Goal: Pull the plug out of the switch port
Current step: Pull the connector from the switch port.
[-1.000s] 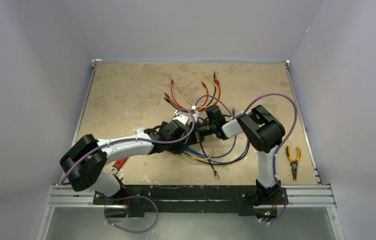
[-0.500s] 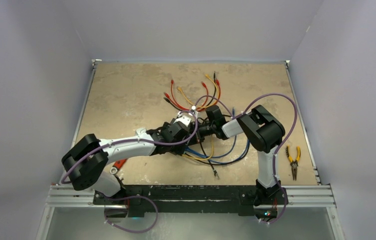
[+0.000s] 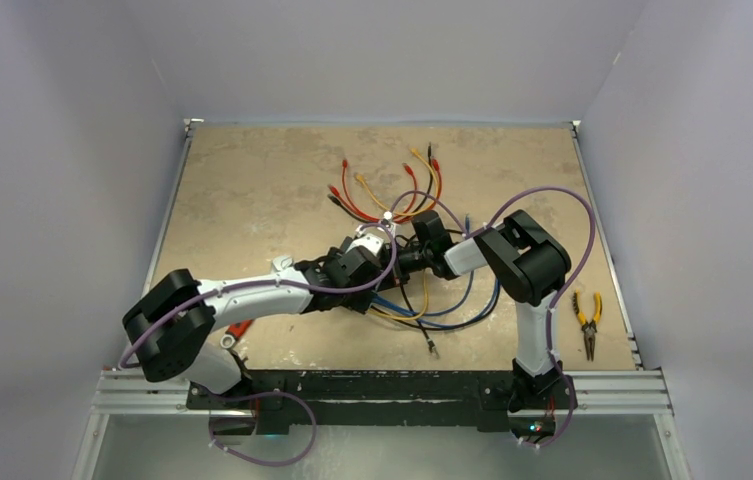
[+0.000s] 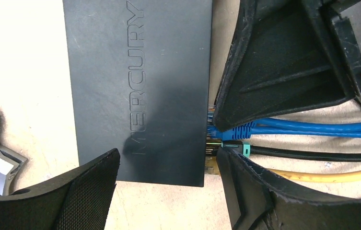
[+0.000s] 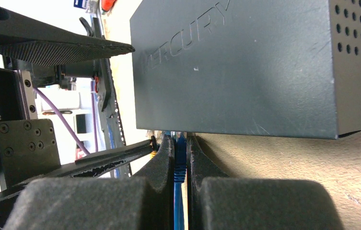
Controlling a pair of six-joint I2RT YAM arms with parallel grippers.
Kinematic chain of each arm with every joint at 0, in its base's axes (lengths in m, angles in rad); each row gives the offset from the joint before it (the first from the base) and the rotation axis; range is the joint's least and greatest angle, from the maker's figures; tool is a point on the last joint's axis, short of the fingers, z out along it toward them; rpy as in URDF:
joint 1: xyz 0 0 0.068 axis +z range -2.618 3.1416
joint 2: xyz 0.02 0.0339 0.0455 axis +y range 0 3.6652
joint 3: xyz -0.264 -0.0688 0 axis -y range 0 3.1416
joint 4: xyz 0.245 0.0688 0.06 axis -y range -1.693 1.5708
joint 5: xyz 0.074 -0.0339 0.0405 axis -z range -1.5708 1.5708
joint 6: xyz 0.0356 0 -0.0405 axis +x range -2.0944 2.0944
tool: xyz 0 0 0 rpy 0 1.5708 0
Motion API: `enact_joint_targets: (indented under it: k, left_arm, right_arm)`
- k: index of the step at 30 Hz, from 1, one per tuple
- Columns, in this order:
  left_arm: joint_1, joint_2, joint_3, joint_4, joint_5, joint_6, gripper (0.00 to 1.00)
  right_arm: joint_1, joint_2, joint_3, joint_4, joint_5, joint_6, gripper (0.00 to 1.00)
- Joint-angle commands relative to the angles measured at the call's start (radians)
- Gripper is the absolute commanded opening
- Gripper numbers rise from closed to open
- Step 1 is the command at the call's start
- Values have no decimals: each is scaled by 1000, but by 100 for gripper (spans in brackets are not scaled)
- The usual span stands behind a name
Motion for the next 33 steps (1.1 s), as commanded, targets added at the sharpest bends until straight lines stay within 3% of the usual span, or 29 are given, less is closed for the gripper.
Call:
enact_joint_targets:
  k: [1,14,26,33]
  left_arm:
    - [-3,22,-5,-45,-132,-68,72]
    - [7,146,11,-135,-246,-152,52]
    - [132,105,-34,-121,-179,-152,45]
    - [140,138,-23,-126,-164,-146,44]
  right_arm:
    - [-4,3,-13,-41,22,-60,0]
    - [-3,-22,-6,-101,29,-100,0]
    - [-8,-61,-8,-176,46,-157,0]
    - [-16,-98,-16,-231,63,-193,0]
